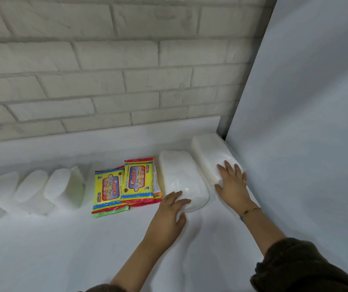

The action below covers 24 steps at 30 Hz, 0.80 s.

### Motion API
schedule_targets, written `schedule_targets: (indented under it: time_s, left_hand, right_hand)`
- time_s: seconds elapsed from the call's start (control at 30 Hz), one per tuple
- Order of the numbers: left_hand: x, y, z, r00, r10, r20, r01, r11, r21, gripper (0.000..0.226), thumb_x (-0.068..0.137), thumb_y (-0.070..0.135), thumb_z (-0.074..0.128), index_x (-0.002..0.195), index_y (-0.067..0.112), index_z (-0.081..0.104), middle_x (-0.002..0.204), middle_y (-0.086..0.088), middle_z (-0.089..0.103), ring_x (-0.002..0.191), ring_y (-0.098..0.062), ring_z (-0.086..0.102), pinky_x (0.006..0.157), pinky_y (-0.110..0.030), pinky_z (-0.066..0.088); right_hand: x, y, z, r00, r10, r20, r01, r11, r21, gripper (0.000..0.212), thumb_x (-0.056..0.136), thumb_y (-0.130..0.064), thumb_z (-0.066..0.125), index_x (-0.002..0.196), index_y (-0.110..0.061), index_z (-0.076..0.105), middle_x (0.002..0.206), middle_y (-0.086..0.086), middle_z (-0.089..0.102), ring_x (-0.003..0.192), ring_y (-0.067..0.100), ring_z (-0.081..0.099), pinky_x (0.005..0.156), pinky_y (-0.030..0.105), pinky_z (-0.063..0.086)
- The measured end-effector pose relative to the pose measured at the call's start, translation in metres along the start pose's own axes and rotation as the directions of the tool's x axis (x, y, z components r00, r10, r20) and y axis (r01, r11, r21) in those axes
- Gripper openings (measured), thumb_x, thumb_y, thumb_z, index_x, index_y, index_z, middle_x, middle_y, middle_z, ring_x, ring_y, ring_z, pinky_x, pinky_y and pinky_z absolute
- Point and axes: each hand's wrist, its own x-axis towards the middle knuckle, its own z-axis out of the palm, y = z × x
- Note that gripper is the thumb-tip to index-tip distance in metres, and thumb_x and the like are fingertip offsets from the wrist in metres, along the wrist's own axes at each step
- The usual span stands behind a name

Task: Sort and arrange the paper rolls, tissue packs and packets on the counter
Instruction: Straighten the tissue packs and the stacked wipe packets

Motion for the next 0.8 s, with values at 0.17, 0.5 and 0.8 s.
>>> schedule_targets:
  time_s: [0.17,0.5,0.8]
  left_hand:
    - [-0.001,-0.007,-0.001,1.0,0.006,-0.006,-0.006,1.0,0.017,0.039,0.089,0.018,0.051,0.127,0.03,0.052,0.146,0.01,0.036,0.139,-0.01,0.022,0.109,-0.015,0.016]
    - [0.016,-0.013,-0.001,0.999,0.012,0.045,-0.018,0.992,0.122,0.061,0.09,0.031,0.052,0.144,0.035,0.023,0.157,0.007,0.006,0.145,-0.015,0.001,0.109,-0.023,0.013]
    - [0.05,-0.024,0.018,0.989,-0.033,0.146,-0.008,0.963,0.271,0.064,0.094,0.034,0.045,0.147,0.033,0.009,0.158,0.0,-0.004,0.145,-0.027,-0.007,0.115,-0.037,0.016]
  right_hand:
    - [0.034,-0.003,-0.004,0.999,-0.019,0.045,0.02,1.0,-0.016,0.064,0.091,-0.031,0.05,0.146,-0.024,0.017,0.157,0.002,0.008,0.142,0.032,0.003,0.115,0.054,0.004]
    - [0.023,-0.009,-0.008,0.999,-0.04,-0.029,0.041,0.998,0.05,0.074,0.089,-0.031,0.055,0.147,-0.021,0.011,0.157,0.008,-0.001,0.144,0.028,-0.006,0.112,0.053,-0.006]
    - [-0.101,-0.011,0.053,0.97,-0.1,-0.222,0.167,0.938,0.305,0.04,0.086,-0.017,0.054,0.125,-0.019,0.047,0.143,0.006,0.04,0.133,0.022,0.033,0.111,0.043,0.03]
